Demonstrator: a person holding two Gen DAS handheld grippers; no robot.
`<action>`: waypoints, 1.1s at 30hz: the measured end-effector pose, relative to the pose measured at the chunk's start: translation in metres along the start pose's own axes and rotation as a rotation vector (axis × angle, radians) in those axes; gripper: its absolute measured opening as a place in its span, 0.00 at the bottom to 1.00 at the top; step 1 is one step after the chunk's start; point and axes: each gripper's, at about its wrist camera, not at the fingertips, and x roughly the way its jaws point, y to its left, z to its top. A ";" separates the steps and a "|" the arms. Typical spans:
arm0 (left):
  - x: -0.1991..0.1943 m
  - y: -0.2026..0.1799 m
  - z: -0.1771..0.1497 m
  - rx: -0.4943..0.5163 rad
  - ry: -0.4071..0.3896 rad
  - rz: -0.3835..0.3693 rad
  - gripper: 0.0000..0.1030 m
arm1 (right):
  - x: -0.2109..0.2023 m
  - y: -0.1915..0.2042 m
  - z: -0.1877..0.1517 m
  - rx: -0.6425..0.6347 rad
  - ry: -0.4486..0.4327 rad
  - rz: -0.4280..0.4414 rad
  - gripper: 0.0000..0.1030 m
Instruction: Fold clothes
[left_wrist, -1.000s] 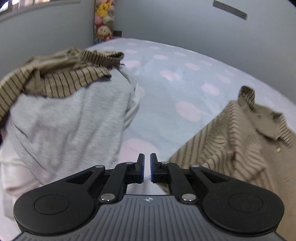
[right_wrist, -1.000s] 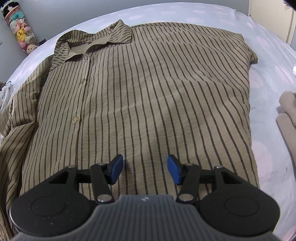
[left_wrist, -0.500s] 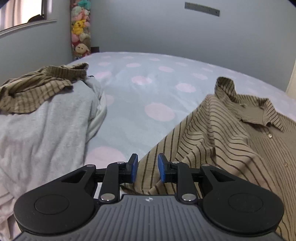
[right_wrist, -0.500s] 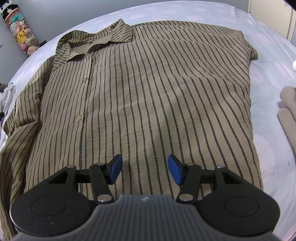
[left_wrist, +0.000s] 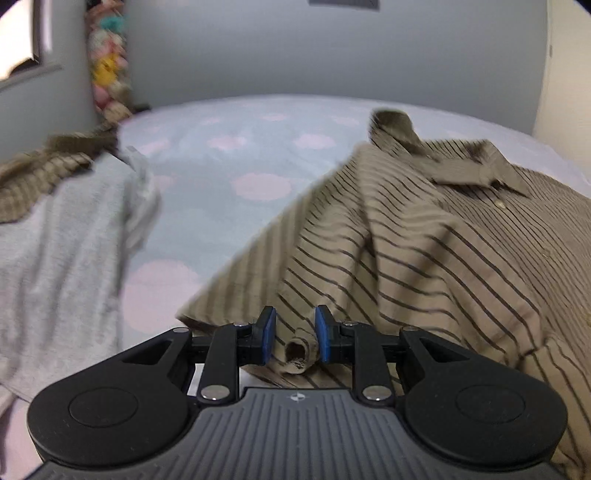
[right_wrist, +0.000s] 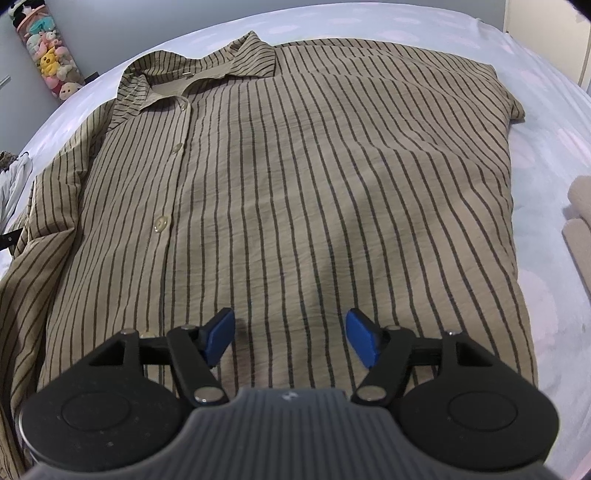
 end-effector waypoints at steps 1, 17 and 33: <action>0.000 0.001 0.001 -0.005 -0.008 0.014 0.21 | 0.000 0.000 0.000 -0.001 -0.001 0.002 0.69; 0.006 0.011 0.007 -0.021 0.045 0.014 0.02 | 0.001 -0.001 -0.001 -0.006 -0.005 0.015 0.71; 0.001 0.005 0.021 -0.048 0.175 -0.257 0.02 | 0.003 0.000 0.000 -0.026 -0.005 0.022 0.76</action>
